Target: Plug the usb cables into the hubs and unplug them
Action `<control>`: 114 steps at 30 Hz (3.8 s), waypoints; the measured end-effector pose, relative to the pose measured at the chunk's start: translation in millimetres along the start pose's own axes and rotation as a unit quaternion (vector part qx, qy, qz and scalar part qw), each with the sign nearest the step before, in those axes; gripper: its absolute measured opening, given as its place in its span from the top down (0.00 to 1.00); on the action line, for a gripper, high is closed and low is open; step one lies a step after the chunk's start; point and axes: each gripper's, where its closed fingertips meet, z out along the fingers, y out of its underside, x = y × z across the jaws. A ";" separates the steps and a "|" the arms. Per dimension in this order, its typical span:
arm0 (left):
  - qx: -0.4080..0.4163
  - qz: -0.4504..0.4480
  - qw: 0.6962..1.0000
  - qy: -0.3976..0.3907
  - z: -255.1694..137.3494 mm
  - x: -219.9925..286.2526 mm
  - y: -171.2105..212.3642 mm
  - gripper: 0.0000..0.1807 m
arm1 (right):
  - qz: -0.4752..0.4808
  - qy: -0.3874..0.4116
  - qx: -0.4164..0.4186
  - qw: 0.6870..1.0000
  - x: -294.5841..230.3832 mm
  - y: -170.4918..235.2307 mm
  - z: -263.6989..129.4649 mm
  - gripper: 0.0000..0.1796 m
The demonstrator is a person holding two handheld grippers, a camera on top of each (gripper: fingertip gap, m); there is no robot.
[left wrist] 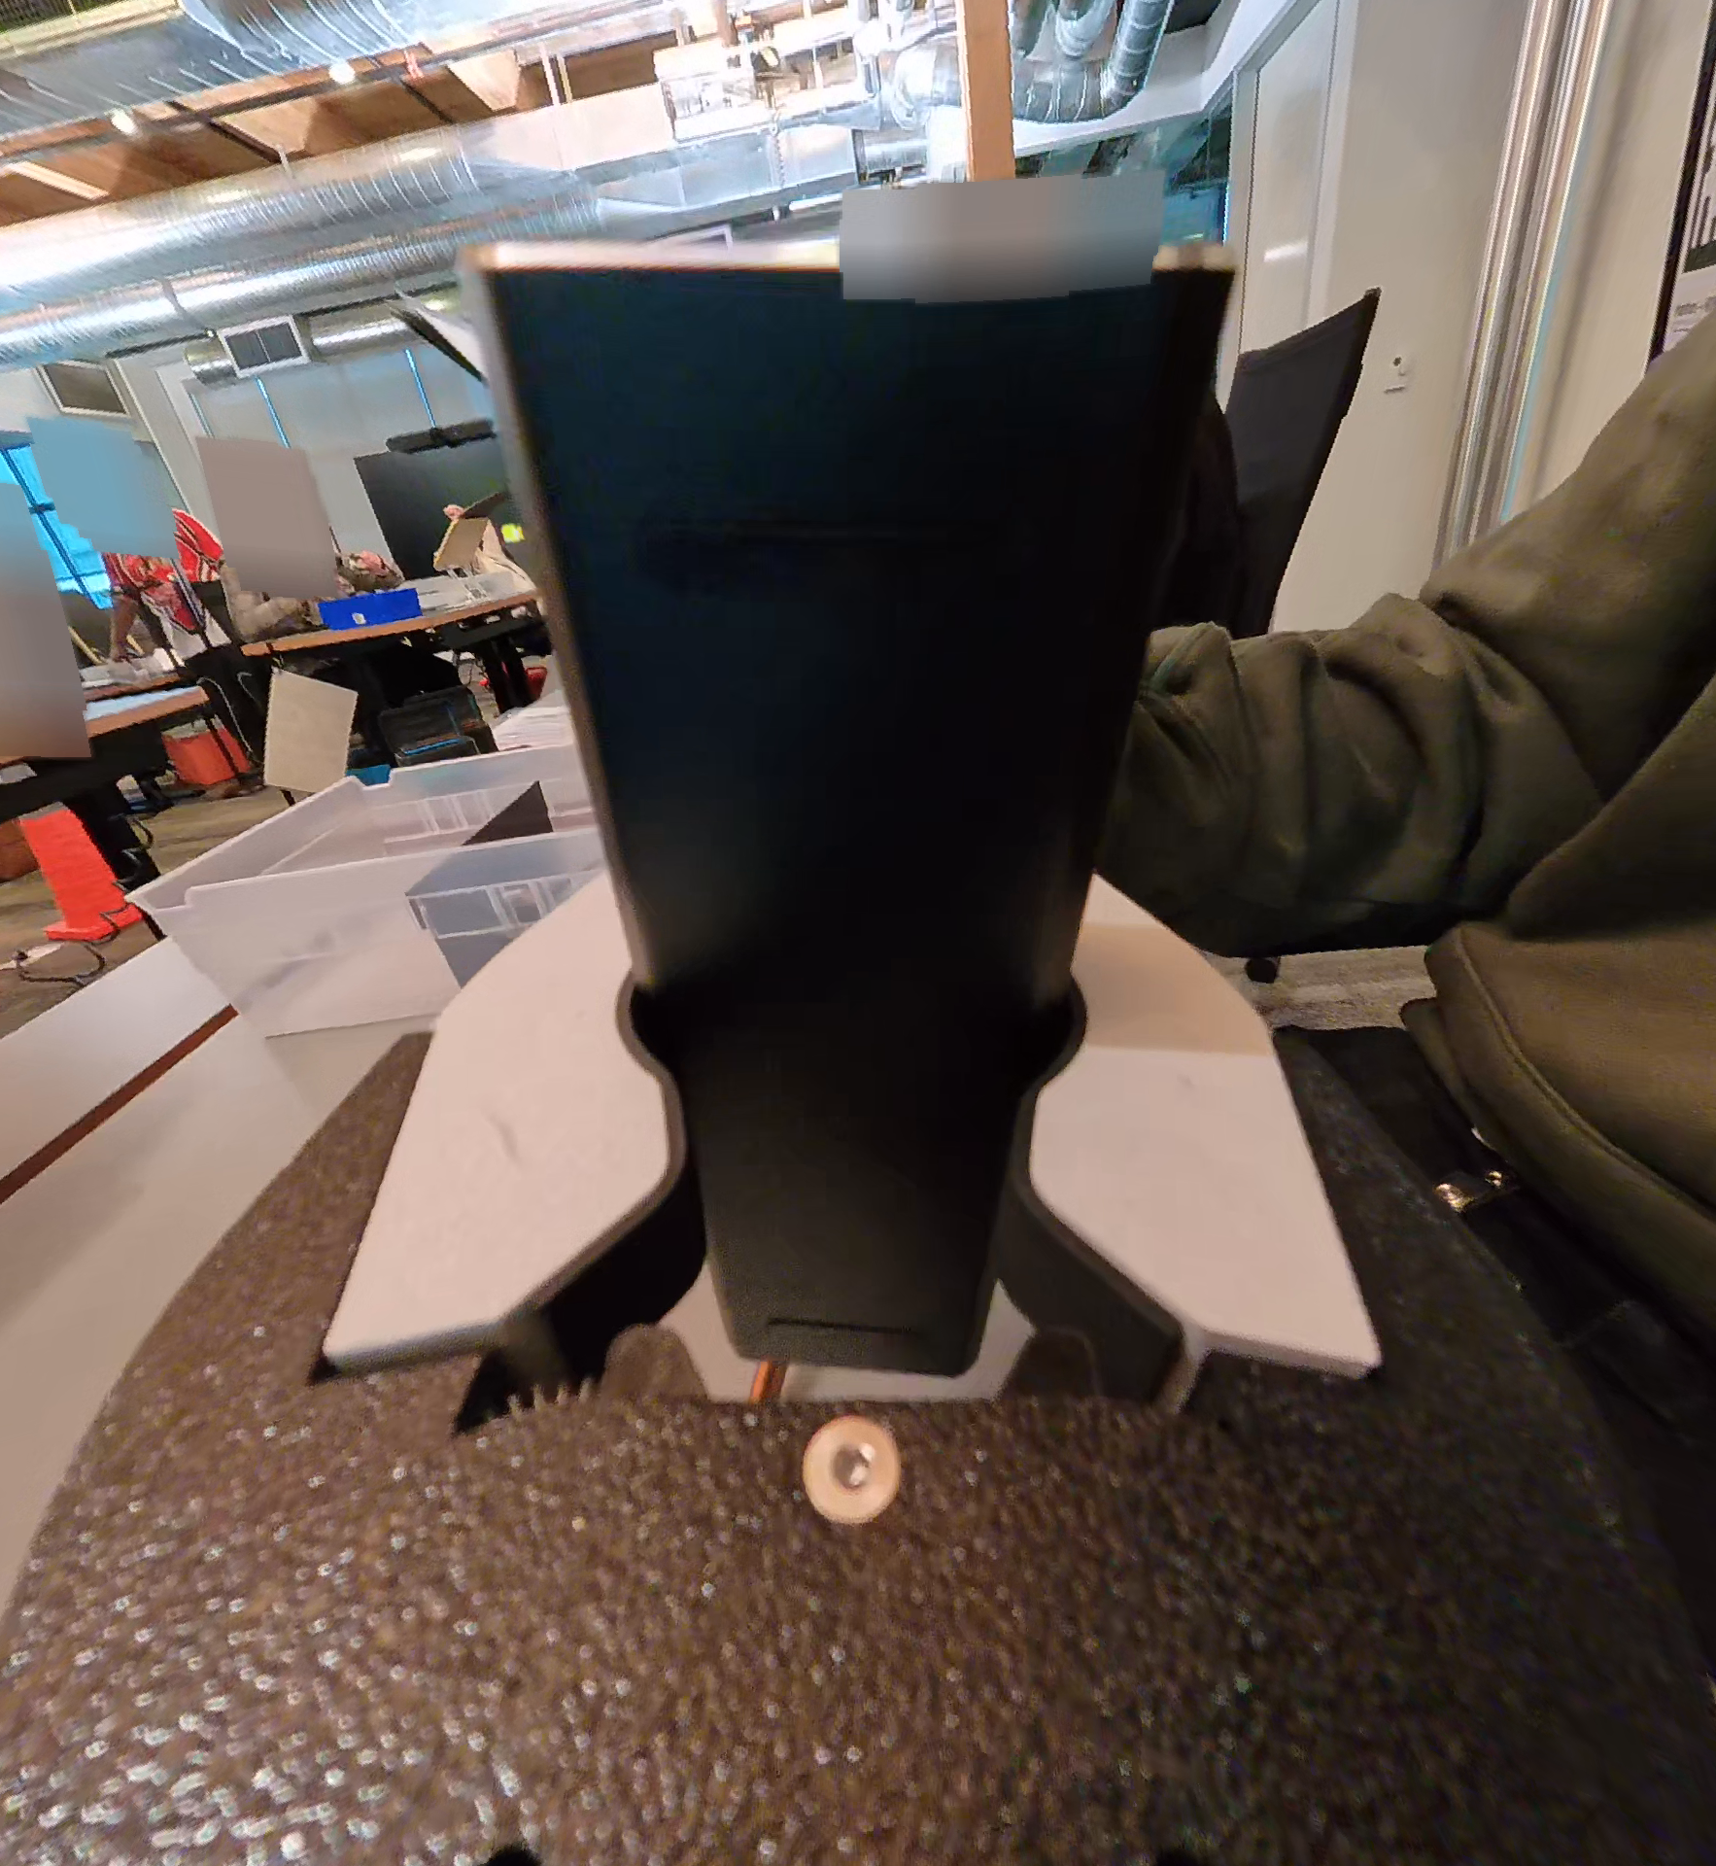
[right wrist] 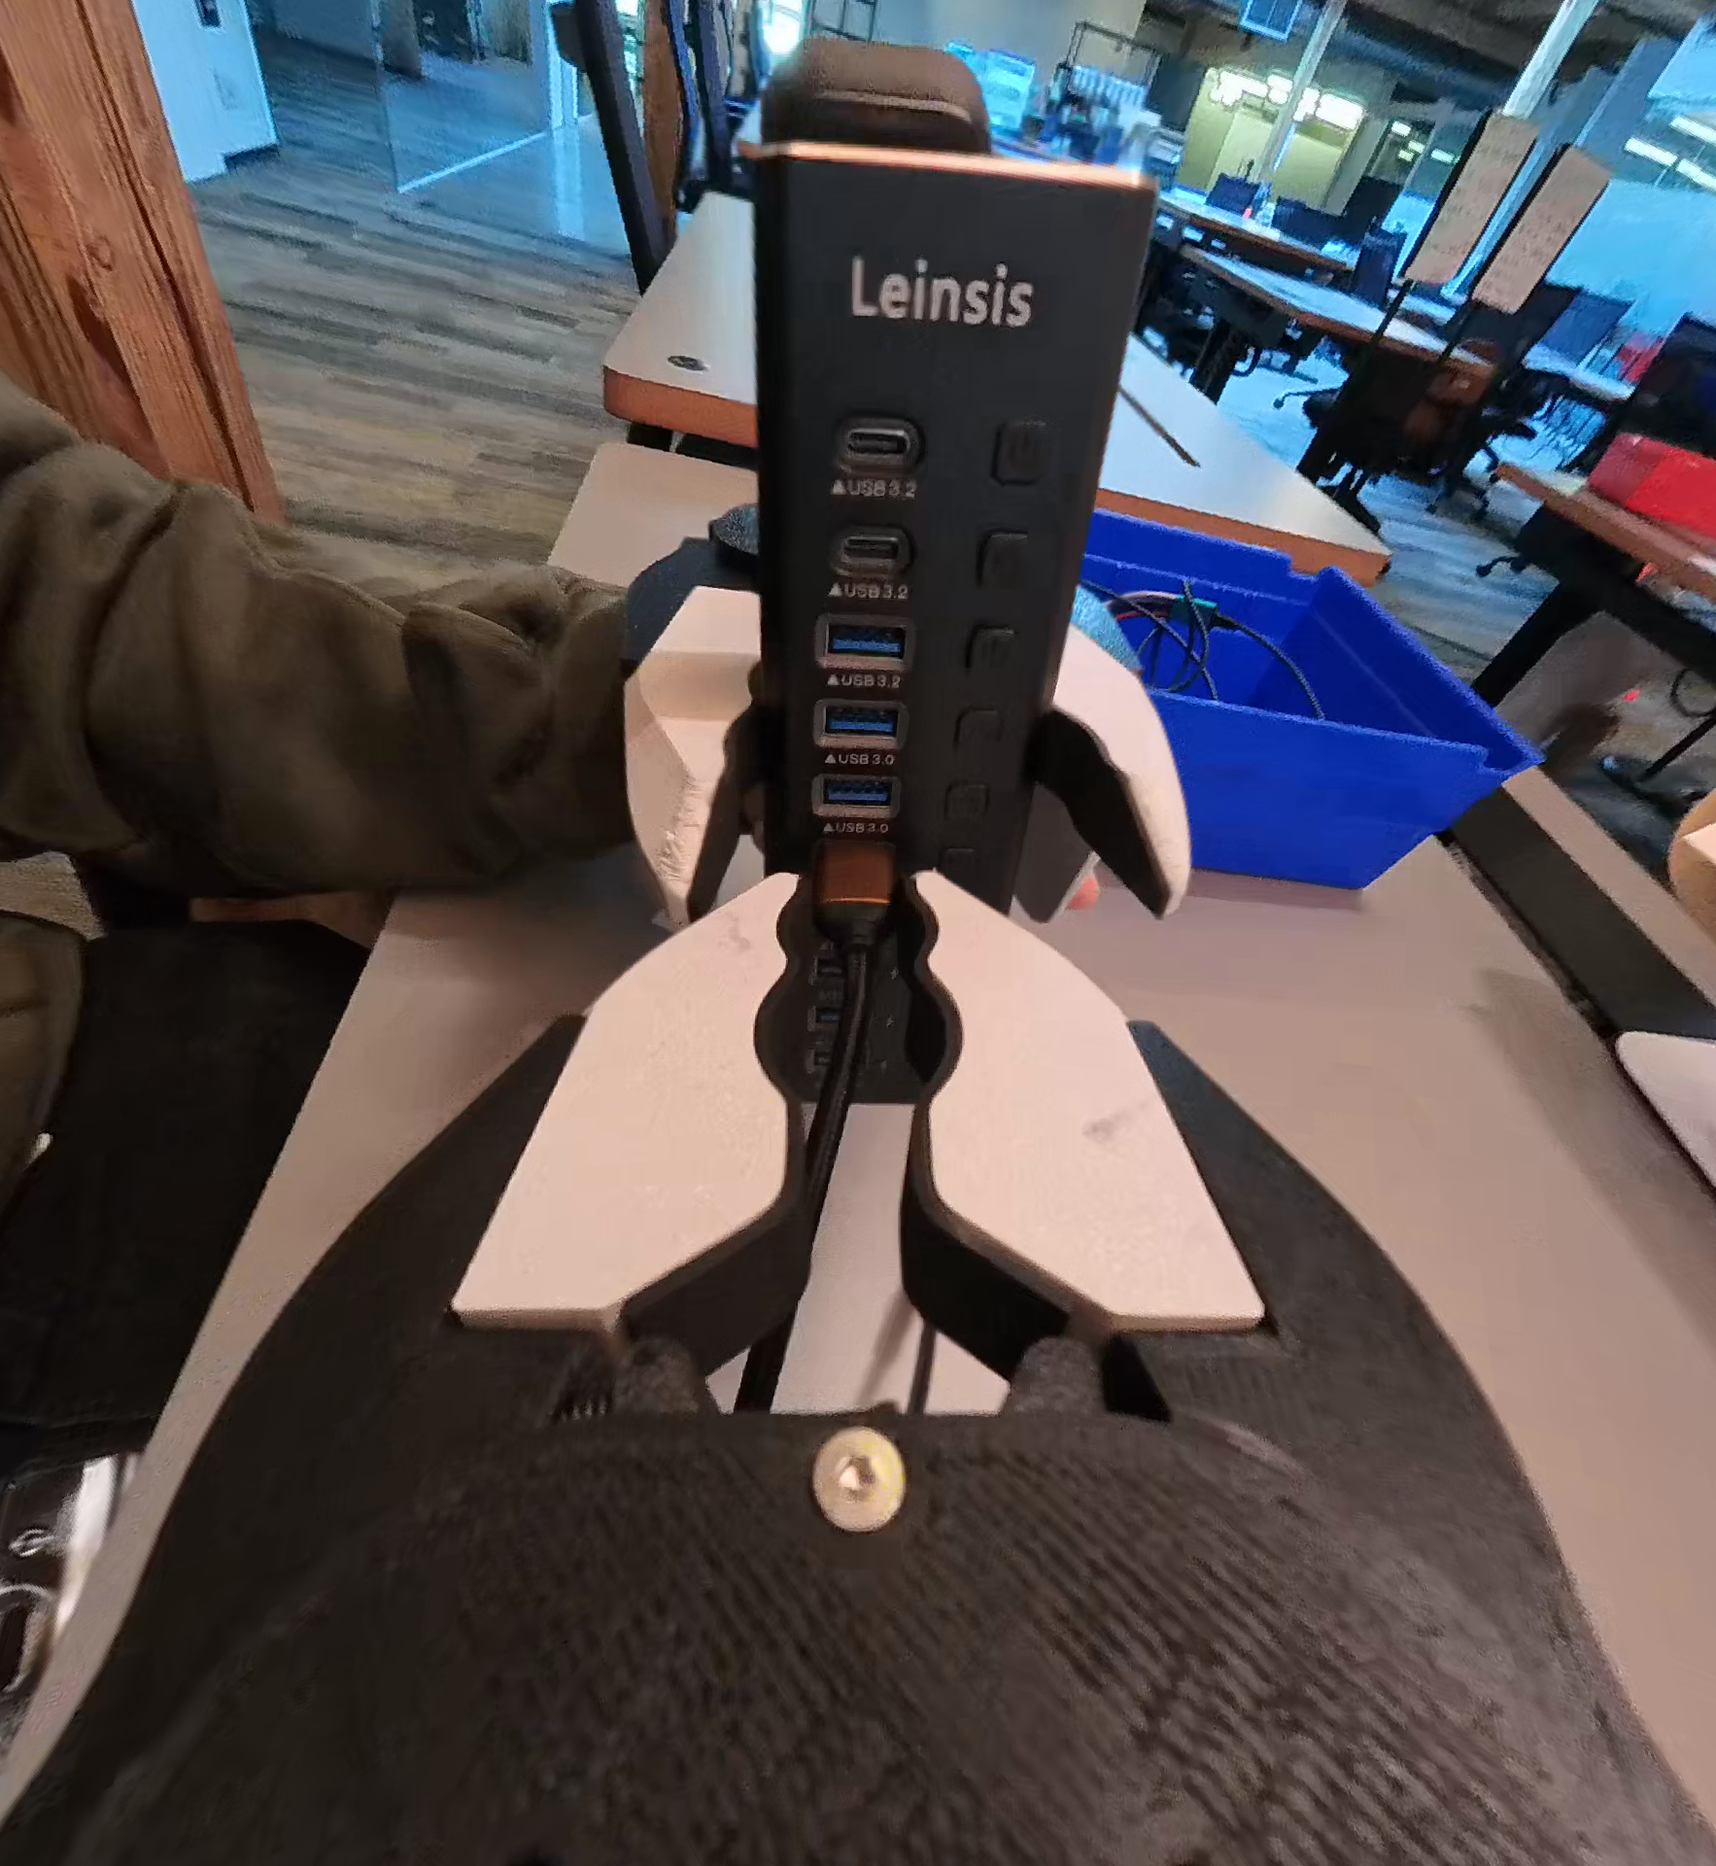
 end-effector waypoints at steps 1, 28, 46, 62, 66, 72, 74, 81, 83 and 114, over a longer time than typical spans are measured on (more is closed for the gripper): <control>-0.001 -0.006 1.000 0.001 0.1 -0.3 0.6 0.61 | -0.005 0.004 0.001 1.000 0.5 -0.7 -0.8 0.91; -0.028 -0.014 0.999 -0.026 -6.5 -12.2 11.7 0.67 | 0.045 0.019 0.037 0.998 10.9 2.6 -20.3 0.92; -0.110 -0.010 0.993 -0.049 -5.2 -16.5 20.3 0.67 | 0.017 0.060 -0.033 0.998 15.4 10.3 -24.1 0.91; -0.008 -0.027 1.000 -0.002 8.2 3.1 -2.4 0.65 | 0.028 0.020 0.020 0.999 -0.8 0.9 -23.0 0.91; -0.017 -0.036 0.999 -0.012 8.7 0.6 0.8 0.62 | 0.028 0.023 0.015 0.999 1.7 1.7 -20.6 0.91; -0.016 -0.031 0.999 -0.026 9.1 -5.0 -0.4 0.63 | 0.041 0.027 0.008 0.999 4.6 4.6 -18.2 0.91; -0.059 -0.002 0.997 -0.045 7.3 -9.0 9.7 0.63 | 0.030 0.050 -0.027 0.998 9.3 11.0 -20.7 0.91; -0.080 0.000 0.996 -0.033 8.0 -5.7 13.2 0.65 | 0.001 0.048 -0.052 0.997 5.5 2.6 -30.9 0.92; -0.039 -0.018 0.999 -0.021 10.0 -2.9 4.2 0.65 | 0.005 0.049 -0.040 0.998 3.5 0.2 -30.9 0.91; -0.019 -0.038 0.999 -0.002 24.0 7.7 -10.6 0.60 | 0.068 -0.004 -0.035 0.997 -5.7 -8.4 -31.1 0.91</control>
